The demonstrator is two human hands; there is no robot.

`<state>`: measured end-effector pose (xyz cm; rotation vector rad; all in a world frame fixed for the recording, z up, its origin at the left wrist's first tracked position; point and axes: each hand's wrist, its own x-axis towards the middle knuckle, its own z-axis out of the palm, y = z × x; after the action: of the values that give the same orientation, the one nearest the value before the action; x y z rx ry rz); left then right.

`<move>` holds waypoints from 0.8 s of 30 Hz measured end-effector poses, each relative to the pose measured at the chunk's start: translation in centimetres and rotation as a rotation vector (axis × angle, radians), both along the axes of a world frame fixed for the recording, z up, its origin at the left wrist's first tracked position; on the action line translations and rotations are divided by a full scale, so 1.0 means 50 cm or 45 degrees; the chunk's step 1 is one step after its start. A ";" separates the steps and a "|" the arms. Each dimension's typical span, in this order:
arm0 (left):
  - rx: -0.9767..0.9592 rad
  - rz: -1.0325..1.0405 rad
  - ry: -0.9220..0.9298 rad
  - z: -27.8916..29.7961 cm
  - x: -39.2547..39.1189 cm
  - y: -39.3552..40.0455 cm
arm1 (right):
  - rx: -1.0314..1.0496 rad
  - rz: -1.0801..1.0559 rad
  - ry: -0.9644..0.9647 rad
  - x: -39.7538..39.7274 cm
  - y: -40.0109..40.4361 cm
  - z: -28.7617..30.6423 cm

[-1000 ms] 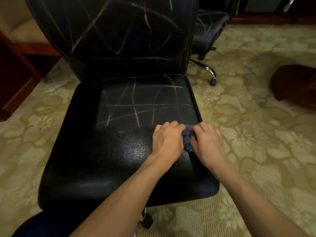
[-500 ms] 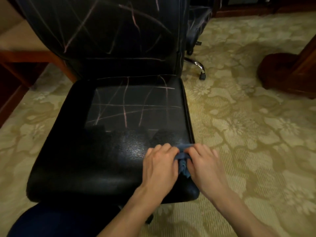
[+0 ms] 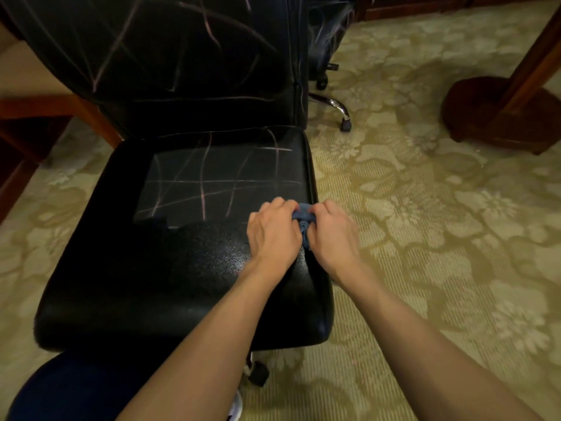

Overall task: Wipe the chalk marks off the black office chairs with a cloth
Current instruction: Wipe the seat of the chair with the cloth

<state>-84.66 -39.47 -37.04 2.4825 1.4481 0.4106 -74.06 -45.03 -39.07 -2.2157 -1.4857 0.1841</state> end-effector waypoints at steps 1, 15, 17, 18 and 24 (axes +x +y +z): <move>0.001 -0.001 0.002 -0.001 -0.006 -0.010 | 0.013 -0.008 0.022 -0.006 -0.010 -0.002; -0.062 -0.243 0.047 0.008 -0.158 -0.074 | 0.160 0.082 -0.078 -0.126 -0.127 -0.033; -0.040 -0.289 0.049 0.013 -0.159 -0.050 | 0.168 0.123 -0.074 -0.124 -0.110 -0.025; -0.014 -0.298 0.069 0.014 -0.146 -0.031 | 0.171 0.127 -0.077 -0.111 -0.091 -0.022; 0.018 -0.198 0.094 0.012 -0.007 0.062 | -0.037 -0.042 -0.044 -0.013 0.041 0.001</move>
<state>-85.00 -36.38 -36.45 2.6244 1.2703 0.3031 -74.69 -42.99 -39.03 -2.2759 -1.4731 0.1585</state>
